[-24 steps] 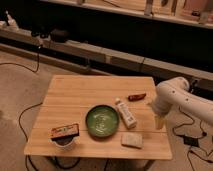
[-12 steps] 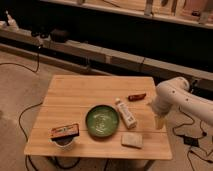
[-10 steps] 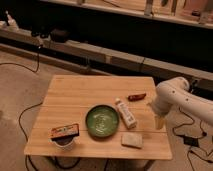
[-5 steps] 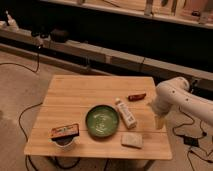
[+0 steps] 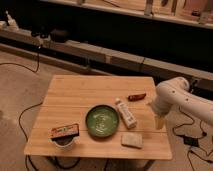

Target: Place the pepper on the white sponge

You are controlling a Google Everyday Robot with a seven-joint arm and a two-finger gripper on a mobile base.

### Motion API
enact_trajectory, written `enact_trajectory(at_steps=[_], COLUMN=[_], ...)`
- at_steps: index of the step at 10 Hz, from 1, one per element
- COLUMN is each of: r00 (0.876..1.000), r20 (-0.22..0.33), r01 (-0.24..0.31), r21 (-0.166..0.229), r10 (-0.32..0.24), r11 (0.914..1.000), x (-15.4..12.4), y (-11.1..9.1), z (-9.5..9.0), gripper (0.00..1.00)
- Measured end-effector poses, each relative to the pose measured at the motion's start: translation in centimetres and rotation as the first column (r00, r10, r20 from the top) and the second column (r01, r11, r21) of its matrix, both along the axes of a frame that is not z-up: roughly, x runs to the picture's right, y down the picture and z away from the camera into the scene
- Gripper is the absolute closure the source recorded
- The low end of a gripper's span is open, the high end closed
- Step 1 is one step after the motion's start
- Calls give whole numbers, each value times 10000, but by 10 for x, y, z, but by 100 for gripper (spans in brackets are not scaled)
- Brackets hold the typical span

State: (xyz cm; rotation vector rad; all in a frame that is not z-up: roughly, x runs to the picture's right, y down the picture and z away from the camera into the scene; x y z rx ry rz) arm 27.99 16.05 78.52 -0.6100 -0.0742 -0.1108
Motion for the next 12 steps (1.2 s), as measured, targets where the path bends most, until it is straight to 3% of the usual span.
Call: enact_trajectory(at_steps=[1, 5, 8, 12], r00=[10000, 9964, 9842, 9766], r20=[21, 548, 1371, 1835], r01=[-46, -700, -1258, -1337], r21=[34, 1002, 979, 1108], r10=[46, 647, 1118, 1119], r11=[10000, 9925, 9872, 9848], x=[0, 13, 13, 16], y=[-1, -41, -48, -64], z=[1, 28, 47, 77], gripper=[20, 20, 20, 20])
